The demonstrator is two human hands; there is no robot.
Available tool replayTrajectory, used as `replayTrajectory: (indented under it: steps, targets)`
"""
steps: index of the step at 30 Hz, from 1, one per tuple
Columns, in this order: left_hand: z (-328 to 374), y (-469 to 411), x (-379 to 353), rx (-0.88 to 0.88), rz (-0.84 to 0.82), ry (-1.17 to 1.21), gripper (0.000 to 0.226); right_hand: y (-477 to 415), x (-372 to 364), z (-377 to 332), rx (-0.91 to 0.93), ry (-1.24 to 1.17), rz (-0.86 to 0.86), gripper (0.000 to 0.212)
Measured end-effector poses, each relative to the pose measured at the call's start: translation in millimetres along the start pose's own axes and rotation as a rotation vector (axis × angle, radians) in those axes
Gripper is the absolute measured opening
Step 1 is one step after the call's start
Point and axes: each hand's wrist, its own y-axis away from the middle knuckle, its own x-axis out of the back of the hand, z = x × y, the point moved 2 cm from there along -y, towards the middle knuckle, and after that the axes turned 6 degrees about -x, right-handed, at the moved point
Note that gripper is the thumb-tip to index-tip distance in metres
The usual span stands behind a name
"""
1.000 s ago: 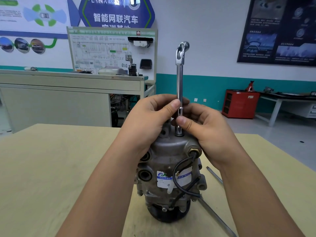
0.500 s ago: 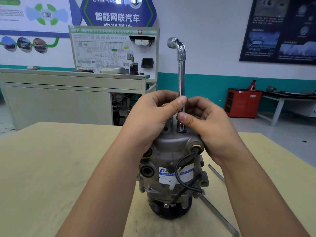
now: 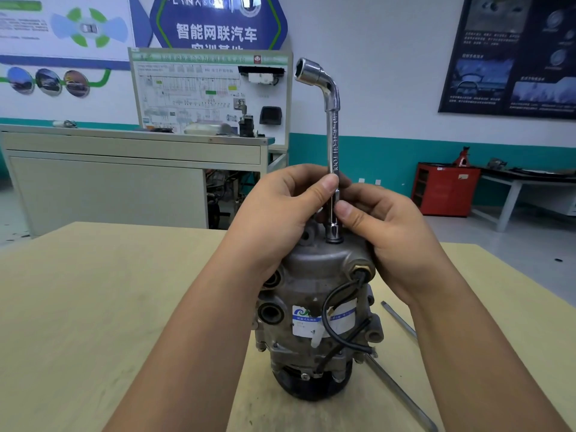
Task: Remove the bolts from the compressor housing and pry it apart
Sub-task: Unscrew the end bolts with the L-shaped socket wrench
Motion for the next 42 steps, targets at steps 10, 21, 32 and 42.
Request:
replayTrajectory:
  steps: [10, 21, 32, 42]
  targets:
    - [-0.6, -0.7, 2.0, 0.007, 0.046, -0.046, 0.014, -0.6, -0.6, 2.6, 0.048, 0.056, 0.089, 0.025]
    - [0.8, 1.2, 0.4, 0.031, 0.028, 0.010, 0.023, 0.4, -2.9, 0.7, 0.027, 0.053, 0.064, 0.017]
    - [3.7, 1.3, 0.9, 0.003, 0.083, -0.051, 0.013, -0.4, -1.1, 2.4, 0.063, 0.075, 0.056, 0.017]
    - [1.8, 1.6, 0.8, 0.024, 0.043, -0.018, 0.016, 1.3, -2.0, 0.7, 0.029, 0.082, 0.060, 0.017]
